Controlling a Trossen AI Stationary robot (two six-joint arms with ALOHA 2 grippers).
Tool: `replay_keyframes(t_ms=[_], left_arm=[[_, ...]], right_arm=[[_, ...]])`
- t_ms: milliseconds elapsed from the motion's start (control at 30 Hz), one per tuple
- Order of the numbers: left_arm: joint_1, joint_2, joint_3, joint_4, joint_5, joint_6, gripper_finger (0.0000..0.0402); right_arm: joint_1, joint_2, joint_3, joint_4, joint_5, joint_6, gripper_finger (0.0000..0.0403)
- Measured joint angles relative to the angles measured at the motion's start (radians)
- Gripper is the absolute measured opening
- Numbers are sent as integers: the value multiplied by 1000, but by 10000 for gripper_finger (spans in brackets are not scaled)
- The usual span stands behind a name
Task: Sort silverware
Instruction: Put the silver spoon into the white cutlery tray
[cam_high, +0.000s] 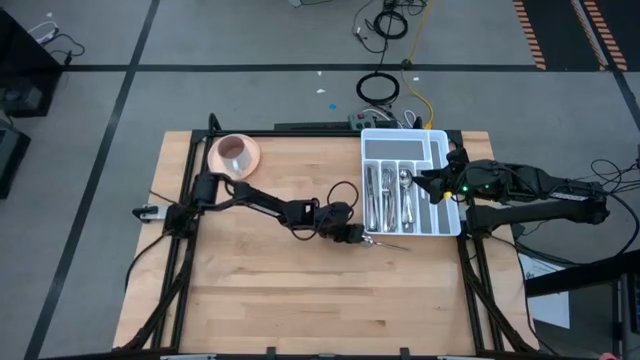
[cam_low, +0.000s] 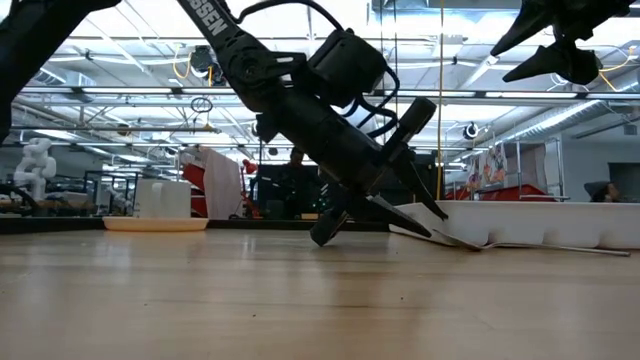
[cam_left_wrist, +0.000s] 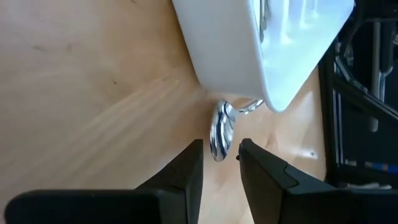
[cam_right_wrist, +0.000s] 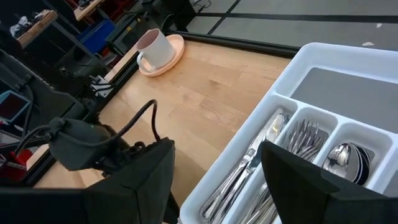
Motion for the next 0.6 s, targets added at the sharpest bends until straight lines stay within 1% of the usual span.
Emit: replay_keyframes(t_ms=[67, 167, 267, 367, 433, 500, 600], left_arm=[[-2, 0, 0, 0, -21, -7, 107], [-2, 0, 0, 4, -17, -11, 107], [-2, 1, 0, 3, 3, -11, 107], [-3, 6, 3, 8, 54, -13, 98], [-11, 17, 7, 21, 71, -17, 80], [-20, 21, 14, 36, 81, -16, 54], [-27, 22, 20, 30, 39, 7, 12]], right_arm=[[0, 0, 0, 0, 0, 0, 231], [0, 0, 0, 0, 0, 0, 231], [0, 0, 0, 0, 0, 0, 231], [0, 0, 0, 0, 0, 0, 231], [0, 0, 0, 0, 0, 1, 231], [0, 0, 0, 0, 0, 1, 231], [0, 0, 0, 1, 0, 2, 231]])
